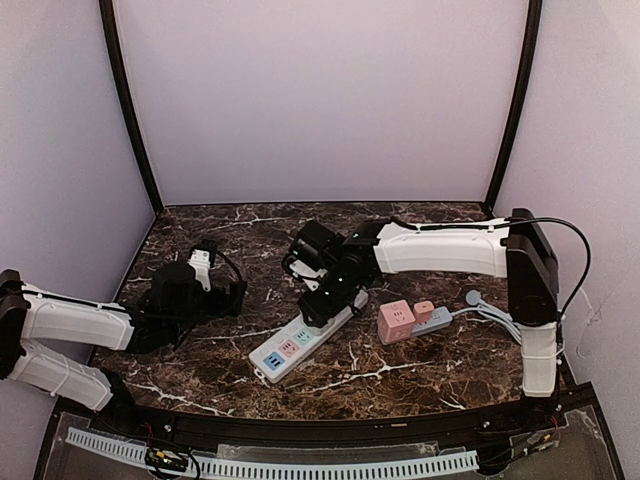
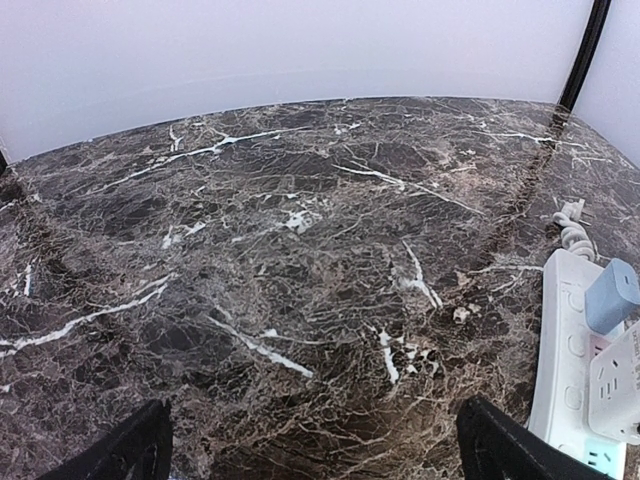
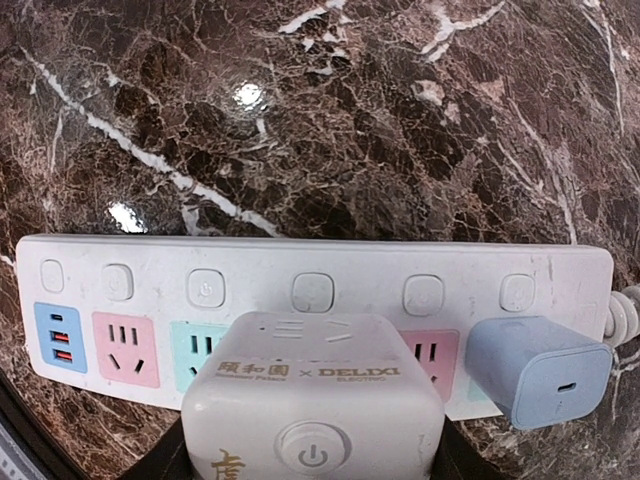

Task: Insert the plug

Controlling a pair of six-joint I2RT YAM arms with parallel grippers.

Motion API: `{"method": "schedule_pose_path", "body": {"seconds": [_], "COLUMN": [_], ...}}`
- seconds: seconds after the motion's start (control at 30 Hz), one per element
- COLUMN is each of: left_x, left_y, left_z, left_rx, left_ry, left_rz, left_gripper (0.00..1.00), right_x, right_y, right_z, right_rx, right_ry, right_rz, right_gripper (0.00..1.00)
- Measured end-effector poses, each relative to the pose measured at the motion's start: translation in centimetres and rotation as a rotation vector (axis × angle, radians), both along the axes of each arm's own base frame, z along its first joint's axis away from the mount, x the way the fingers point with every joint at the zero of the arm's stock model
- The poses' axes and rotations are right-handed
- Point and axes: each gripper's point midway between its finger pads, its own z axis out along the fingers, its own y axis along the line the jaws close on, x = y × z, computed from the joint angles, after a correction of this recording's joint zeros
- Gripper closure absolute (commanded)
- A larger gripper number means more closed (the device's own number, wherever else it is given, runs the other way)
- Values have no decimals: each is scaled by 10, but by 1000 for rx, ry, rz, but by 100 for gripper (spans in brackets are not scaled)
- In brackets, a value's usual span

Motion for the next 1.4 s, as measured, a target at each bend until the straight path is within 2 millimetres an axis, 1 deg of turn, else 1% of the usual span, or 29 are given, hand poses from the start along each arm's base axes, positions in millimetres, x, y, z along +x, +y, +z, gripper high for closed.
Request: {"method": "schedule_pose_path", "body": {"seconds": [0.37, 0.9, 1.4], "left_x": [-1, -1, -1], "left_y": [1, 0, 0], "left_z": [1, 1, 1], "left_rx": [-3, -3, -4], "left_ry": [-4, -3, -3], "left_rz": [-1, -3, -4], "left_gripper": [1, 1, 1], "right_x": [-3, -1, -1], "right_y": [-2, -6, -5], "right_z": [-4, -4, -5], "right_rx": [-27, -28, -33], "right_ry": [-14, -6, -11], "right_rz": [89, 5, 28], "right_gripper": [100, 100, 100]}}
